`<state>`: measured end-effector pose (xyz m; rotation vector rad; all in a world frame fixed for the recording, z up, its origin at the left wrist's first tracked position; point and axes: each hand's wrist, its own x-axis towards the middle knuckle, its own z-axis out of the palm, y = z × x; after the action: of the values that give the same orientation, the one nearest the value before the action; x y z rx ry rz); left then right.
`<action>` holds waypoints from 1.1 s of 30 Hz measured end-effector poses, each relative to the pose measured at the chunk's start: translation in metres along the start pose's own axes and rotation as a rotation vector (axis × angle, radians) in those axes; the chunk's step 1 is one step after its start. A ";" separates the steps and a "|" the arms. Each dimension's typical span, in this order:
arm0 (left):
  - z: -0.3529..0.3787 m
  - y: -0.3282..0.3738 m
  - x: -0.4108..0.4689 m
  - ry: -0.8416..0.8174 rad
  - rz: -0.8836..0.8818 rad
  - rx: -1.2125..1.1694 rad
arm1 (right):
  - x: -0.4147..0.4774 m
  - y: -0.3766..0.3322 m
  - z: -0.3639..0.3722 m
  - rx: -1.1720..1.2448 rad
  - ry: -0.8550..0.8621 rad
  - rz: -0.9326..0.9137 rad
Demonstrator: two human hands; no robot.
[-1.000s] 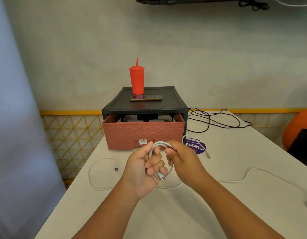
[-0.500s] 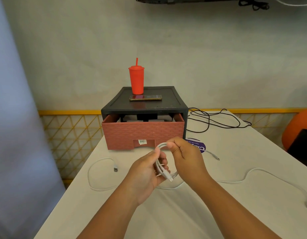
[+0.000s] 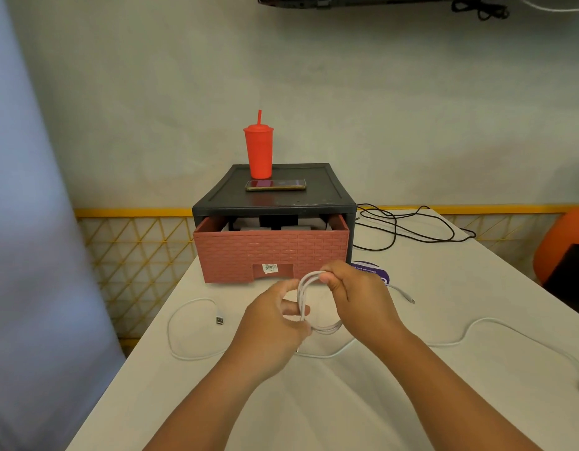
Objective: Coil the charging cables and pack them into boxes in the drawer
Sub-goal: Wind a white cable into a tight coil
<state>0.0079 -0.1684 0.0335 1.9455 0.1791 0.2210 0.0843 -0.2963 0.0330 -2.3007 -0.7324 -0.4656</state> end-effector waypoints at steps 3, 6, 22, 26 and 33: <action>-0.007 0.000 -0.004 0.103 0.139 0.222 | 0.003 0.004 -0.004 0.067 -0.029 0.022; -0.010 -0.003 -0.004 0.251 0.319 0.475 | 0.005 0.006 -0.007 0.100 -0.049 0.043; 0.007 0.014 -0.001 0.160 -0.077 -0.431 | -0.003 -0.006 0.008 0.536 0.091 0.022; 0.007 0.018 -0.004 0.107 -0.160 -0.595 | -0.003 -0.008 0.006 0.599 0.138 -0.004; 0.005 0.018 -0.008 -0.027 -0.131 -0.558 | 0.005 -0.006 -0.006 0.724 0.144 -0.023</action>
<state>0.0018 -0.1816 0.0479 1.3766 0.2015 0.1390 0.0837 -0.2942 0.0427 -1.5681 -0.7094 -0.3027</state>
